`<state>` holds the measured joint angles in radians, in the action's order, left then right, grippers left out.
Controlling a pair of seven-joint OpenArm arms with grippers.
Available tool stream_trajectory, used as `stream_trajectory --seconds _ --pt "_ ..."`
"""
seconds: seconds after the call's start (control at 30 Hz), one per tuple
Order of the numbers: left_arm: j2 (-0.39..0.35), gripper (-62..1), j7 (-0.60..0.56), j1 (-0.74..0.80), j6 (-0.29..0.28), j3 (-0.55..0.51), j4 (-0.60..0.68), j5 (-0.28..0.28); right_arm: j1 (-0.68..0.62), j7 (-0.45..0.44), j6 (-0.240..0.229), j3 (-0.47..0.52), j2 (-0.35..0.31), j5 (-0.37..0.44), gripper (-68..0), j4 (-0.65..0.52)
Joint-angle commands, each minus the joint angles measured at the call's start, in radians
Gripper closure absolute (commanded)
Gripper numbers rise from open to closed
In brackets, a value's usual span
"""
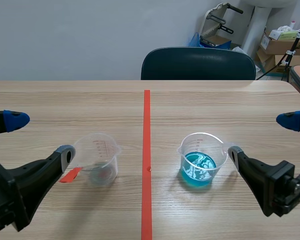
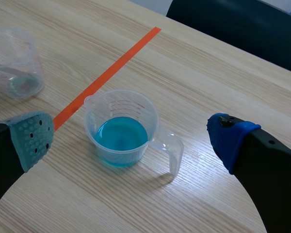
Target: Do the redox reaction experiment
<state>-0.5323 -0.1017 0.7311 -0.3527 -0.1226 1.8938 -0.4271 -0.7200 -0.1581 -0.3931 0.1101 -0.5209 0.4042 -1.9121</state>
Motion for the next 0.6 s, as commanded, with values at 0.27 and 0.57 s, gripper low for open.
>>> stream_trajectory --seconds 0.27,0.57 --pt "-0.089 -62.3 -0.157 0.156 0.018 -0.037 0.022 -0.006 0.109 -0.028 -0.004 -0.081 -0.006 -0.085 -67.9 -0.014" --pt "-0.103 -62.3 -0.229 0.406 0.048 -0.156 0.022 -0.006 0.283 -0.025 -0.057 -0.248 -0.027 -0.229 -67.9 -0.001"
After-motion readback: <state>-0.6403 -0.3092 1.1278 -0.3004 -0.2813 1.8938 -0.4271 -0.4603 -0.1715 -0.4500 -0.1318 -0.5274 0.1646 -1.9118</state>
